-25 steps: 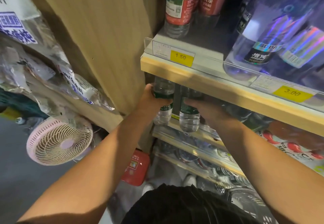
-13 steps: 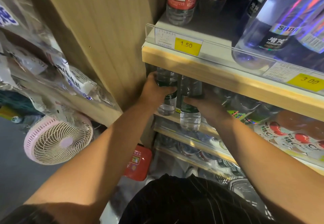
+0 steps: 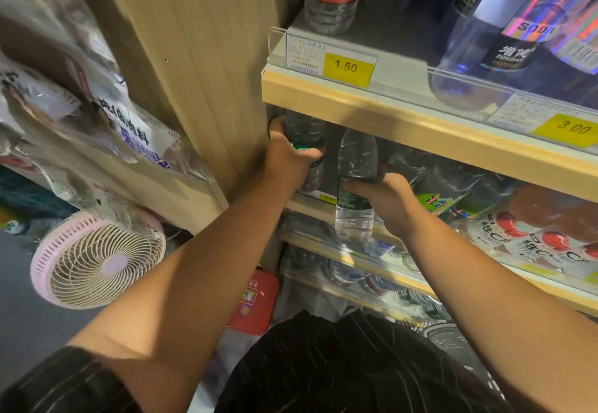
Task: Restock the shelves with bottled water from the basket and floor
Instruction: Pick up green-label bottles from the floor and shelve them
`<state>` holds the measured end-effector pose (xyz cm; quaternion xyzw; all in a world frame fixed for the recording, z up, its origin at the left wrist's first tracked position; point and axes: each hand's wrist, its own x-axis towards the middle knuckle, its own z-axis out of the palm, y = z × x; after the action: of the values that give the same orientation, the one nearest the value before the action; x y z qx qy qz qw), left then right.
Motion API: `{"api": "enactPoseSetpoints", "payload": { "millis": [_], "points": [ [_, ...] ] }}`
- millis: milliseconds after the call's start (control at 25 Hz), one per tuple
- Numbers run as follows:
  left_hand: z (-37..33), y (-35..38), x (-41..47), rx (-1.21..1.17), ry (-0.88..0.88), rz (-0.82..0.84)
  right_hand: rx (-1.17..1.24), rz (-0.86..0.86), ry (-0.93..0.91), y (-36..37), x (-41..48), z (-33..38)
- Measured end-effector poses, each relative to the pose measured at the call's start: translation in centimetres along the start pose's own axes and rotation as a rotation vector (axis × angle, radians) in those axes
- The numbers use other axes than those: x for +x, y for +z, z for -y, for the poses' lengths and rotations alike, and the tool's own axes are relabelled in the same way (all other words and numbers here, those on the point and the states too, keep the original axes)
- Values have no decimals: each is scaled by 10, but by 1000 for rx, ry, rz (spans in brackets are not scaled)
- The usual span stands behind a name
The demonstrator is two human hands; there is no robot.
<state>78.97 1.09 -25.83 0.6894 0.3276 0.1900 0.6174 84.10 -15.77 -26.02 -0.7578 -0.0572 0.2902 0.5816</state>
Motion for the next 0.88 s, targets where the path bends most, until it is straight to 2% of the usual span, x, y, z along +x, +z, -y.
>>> {"api": "enactPoseSetpoints", "payload": {
  "millis": [120, 280, 440, 720, 880],
  "points": [
    [7, 0, 6, 67, 51, 3, -25, -20, 23, -4, -3, -2],
    [15, 4, 13, -84, 81, 70, -56, -18, 40, -8, -5, -3],
    [20, 5, 17, -79, 167, 101, -106, -32, 47, -8, -6, -7],
    [39, 8, 13, -43, 117, 53, -83, -3, 15, -3, -9, -9],
    [37, 5, 11, -20, 88, 129, -85, -6, 0, 1, -10, -9]
  ]
}}
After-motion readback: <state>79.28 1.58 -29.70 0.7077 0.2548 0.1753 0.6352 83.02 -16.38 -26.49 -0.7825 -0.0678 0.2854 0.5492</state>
